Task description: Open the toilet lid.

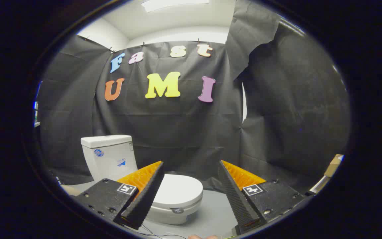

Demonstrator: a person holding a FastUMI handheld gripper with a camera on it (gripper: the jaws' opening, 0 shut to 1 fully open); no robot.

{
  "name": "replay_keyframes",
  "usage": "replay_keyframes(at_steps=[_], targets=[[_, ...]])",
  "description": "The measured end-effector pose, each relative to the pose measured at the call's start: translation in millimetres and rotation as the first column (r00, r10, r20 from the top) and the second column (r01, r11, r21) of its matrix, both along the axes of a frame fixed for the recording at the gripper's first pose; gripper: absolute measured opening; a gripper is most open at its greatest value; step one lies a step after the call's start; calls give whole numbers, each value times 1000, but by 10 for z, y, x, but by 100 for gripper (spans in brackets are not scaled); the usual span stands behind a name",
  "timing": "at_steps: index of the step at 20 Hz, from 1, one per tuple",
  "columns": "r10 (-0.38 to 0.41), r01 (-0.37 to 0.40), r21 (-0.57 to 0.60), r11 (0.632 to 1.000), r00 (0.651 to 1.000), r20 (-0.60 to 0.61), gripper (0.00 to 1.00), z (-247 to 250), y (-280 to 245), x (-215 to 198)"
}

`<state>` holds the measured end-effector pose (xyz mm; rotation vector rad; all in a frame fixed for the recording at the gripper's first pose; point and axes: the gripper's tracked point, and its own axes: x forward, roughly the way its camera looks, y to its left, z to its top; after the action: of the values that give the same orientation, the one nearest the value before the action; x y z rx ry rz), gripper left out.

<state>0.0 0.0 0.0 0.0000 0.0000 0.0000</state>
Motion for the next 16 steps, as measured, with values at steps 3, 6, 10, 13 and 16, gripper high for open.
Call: replay_keyframes(at_steps=[3,6,10,13,16], targets=[[-1,1,-3,1000,1000,3,100,1,3,-13],[2,-2,-15,1000,1000,9,100,16,6,-10],[8,-8,-36,999,1000,8,100,-2,20,-3],[20,-20,-38,999,1000,4,100,-16,35,3],[33,-33,-30,999,999,-6,100,-40,51,7]])
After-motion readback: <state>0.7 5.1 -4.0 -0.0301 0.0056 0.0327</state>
